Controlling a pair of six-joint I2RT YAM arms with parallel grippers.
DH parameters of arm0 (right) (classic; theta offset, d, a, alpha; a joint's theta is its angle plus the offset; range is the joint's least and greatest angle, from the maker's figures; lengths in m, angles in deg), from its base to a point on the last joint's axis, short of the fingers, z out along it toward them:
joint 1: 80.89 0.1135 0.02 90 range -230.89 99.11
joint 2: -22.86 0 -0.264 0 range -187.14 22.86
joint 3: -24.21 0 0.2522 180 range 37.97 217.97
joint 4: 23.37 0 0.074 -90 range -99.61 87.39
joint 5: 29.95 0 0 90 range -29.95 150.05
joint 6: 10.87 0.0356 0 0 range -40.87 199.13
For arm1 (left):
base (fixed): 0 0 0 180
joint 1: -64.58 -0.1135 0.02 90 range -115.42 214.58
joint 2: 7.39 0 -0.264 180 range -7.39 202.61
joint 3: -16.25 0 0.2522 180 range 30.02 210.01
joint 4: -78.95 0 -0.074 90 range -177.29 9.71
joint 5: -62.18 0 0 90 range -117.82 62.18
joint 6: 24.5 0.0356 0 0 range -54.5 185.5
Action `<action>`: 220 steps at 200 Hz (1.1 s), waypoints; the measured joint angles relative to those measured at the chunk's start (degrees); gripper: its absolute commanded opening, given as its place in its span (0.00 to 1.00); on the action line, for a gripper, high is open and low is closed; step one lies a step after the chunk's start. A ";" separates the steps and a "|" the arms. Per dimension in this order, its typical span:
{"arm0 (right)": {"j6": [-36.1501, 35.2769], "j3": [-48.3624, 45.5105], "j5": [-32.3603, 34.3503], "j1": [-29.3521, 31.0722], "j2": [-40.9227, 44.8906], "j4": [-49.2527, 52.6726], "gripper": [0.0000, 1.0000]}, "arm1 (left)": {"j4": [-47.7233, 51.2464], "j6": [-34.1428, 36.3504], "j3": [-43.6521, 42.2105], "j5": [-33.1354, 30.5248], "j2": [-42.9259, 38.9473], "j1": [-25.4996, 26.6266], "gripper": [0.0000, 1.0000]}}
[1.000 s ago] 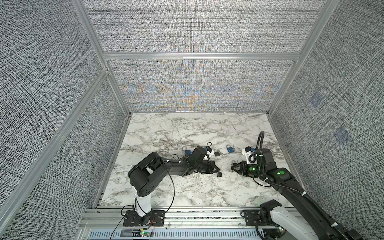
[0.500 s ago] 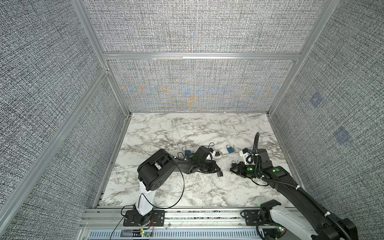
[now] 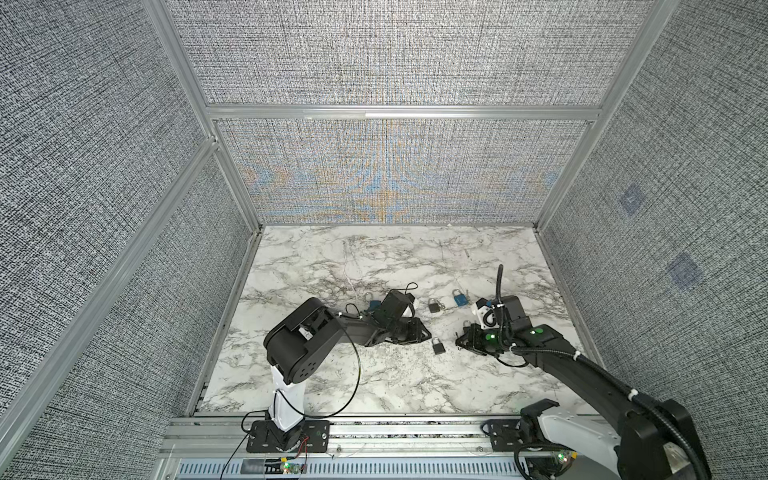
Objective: Lock with the key
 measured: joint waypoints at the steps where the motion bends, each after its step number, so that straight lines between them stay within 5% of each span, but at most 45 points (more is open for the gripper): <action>1: -0.07 0.07 0.13 0.13 -0.24 -0.09 0.00 | 0.09 0.00 -0.04 -0.02 -0.09 -0.02 0.29; 110: -4.31 5.29 8.37 6.51 -17.09 -3.80 0.00 | 6.21 5.84 -5.70 -9.51 -20.68 -1.62 0.29; 186: -4.55 6.67 11.17 8.33 -19.04 -4.31 0.24 | 8.94 7.37 -7.72 -11.93 -24.55 -2.69 0.29; 220: -4.55 8.31 12.87 9.22 -16.37 -2.19 0.26 | 11.30 7.02 -7.93 -12.70 -25.53 -3.26 0.29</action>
